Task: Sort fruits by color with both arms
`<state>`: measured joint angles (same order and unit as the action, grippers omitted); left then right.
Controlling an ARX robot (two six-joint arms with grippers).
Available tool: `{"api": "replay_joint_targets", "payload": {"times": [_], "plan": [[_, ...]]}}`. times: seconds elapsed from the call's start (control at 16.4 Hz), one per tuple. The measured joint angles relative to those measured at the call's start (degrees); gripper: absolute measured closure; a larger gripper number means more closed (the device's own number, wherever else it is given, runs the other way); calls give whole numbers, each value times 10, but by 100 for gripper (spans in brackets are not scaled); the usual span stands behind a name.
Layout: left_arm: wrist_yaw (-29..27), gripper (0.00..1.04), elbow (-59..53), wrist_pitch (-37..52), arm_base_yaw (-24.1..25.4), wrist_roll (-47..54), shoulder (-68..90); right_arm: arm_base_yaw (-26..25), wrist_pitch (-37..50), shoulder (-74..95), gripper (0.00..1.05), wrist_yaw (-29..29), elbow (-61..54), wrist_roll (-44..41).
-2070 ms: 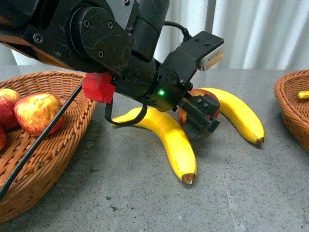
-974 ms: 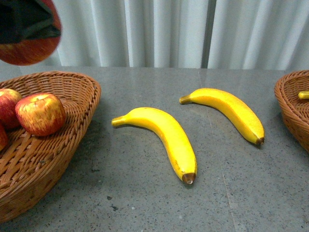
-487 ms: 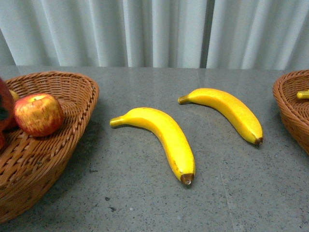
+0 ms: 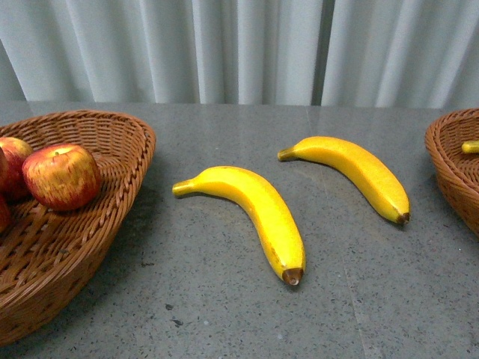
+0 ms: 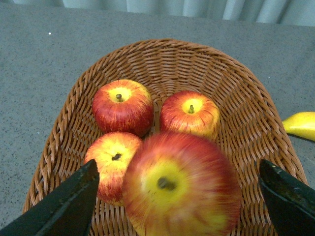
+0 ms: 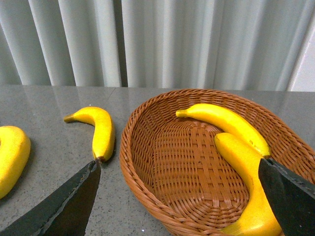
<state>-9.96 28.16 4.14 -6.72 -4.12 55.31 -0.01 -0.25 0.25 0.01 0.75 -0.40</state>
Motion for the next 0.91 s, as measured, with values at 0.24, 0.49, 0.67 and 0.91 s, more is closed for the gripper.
{"api": "replay_joint_targets", "payload": {"times": [0.24,0.49,0.67,0.91], "plan": [[13,7,3,3,-23,1,1,0,0,0,7,0,0,0],[8,7,11,-1,-49,30,-71,0,0,0,7,0,0,0],[-1,7,10,-21,-56,31,-115,0,0,0,7,0,0,0],[13,25,-51,85,-22,37,-201,0,0,0,7,0,0,0]]}}
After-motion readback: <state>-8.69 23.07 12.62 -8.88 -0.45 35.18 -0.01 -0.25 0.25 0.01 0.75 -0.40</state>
